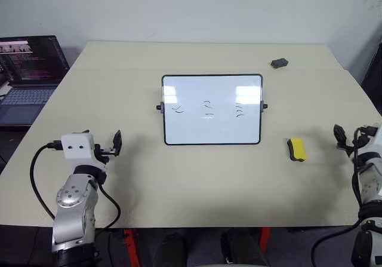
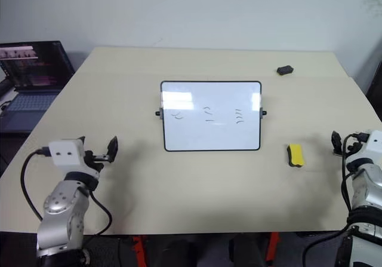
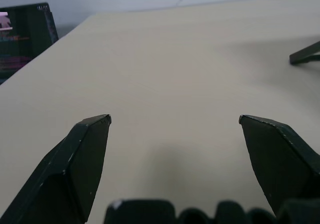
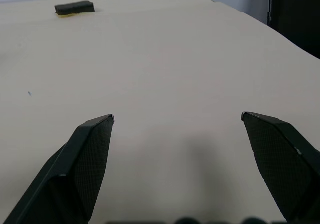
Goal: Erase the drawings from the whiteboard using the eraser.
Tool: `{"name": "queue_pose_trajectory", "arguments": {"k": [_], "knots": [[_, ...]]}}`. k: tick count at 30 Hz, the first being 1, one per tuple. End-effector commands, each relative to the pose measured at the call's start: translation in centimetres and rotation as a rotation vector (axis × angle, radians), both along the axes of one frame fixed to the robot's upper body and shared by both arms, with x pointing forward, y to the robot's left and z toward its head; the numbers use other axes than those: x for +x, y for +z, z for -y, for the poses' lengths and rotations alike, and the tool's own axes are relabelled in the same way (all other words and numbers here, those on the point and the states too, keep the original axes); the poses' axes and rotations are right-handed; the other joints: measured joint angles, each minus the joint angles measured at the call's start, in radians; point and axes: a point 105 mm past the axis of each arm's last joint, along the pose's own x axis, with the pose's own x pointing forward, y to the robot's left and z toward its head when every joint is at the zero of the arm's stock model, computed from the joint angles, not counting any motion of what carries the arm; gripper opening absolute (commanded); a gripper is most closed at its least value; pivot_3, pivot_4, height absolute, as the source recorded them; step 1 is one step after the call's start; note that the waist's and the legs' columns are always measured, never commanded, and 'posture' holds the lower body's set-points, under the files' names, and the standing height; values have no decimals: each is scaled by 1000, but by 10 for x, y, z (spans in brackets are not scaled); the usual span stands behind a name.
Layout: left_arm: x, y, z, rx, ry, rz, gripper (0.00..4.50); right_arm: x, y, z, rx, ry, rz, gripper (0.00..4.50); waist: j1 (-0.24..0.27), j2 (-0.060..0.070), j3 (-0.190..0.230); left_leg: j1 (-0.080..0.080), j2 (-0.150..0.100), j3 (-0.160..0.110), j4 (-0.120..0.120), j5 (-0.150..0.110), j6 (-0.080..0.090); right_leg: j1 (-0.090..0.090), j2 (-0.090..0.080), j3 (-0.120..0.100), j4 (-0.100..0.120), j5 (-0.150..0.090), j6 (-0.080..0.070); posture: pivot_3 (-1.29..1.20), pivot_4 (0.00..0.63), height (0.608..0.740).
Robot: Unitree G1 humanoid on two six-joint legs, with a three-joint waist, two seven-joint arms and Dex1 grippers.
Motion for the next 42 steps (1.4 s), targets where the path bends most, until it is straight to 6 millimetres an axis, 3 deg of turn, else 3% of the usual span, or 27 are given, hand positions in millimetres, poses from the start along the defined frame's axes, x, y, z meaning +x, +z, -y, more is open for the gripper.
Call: {"name": "queue_pose_trajectory", "arguments": {"k": [1, 10, 15, 18, 21, 25, 30, 34, 42], "knots": [[2, 5, -3, 9, 13, 23, 4500, -3, 20, 9, -22, -16, 55, 4459, 0, 0, 0, 0, 0, 0, 0, 0, 0, 0, 0, 0, 0, 0, 0, 0, 150, 740], [1, 20, -15, -5, -59, 60, 4500, -16, 33, -8, -17, 2, 136, 4459, -3, 0, 0, 1, 0, 0, 0, 0, 0, 0, 0, 0, 1, 0, 0, 0, 150, 740], [-4, 33, 9, -70, -341, 14, 4500, -25, 30, -24, -45, 18, 133, 4459, 0, 0, 0, 0, 1, -1, -1, 0, 0, 0, 0, -1, 1, 0, 0, 0, 150, 740], [-1, 53, 9, -29, -419, 25, 4500, -34, 38, -40, -42, 33, 152, 4459, 4, 1, 0, 0, 0, -2, 0, 0, 0, 0, 0, -1, 1, 0, 0, 0, 150, 740], [11, 81, 45, -26, -639, 38, 4500, -43, 50, -48, -23, 55, 179, 4459, 10, 1, 1, 0, 0, -3, 1, 0, 0, 0, 0, -3, 2, 0, 0, 0, 150, 740], [-1, 98, 93, -20, -963, -39, 4500, -56, 63, -58, 45, 76, 200, 4459, 3, 1, 0, 1, -1, -1, 1, 1, 0, 1, 0, -1, 1, 0, 0, 0, 150, 740], [-22, 91, 144, 76, -1353, -206, 4500, -68, 64, -85, 46, 163, 138, 4459, -2, 2, 1, 0, 0, -2, -1, 1, 0, -1, 1, -2, 1, -1, -1, 0, 150, 740], [-24, 85, 170, 266, -1522, -229, 4500, -66, 61, -111, 43, 193, 29, 4459, -5, 3, 1, 1, 0, -1, 0, 1, 0, -1, 2, -1, 2, -1, -1, 0, 150, 740], [-19, 77, 192, 319, -1580, -175, 4500, -55, 44, -137, 22, 189, -123, 4459, -2, 2, 1, -1, 0, -2, 0, 1, 1, -1, 3, 0, 1, -1, -1, 0, 150, 740]]}}
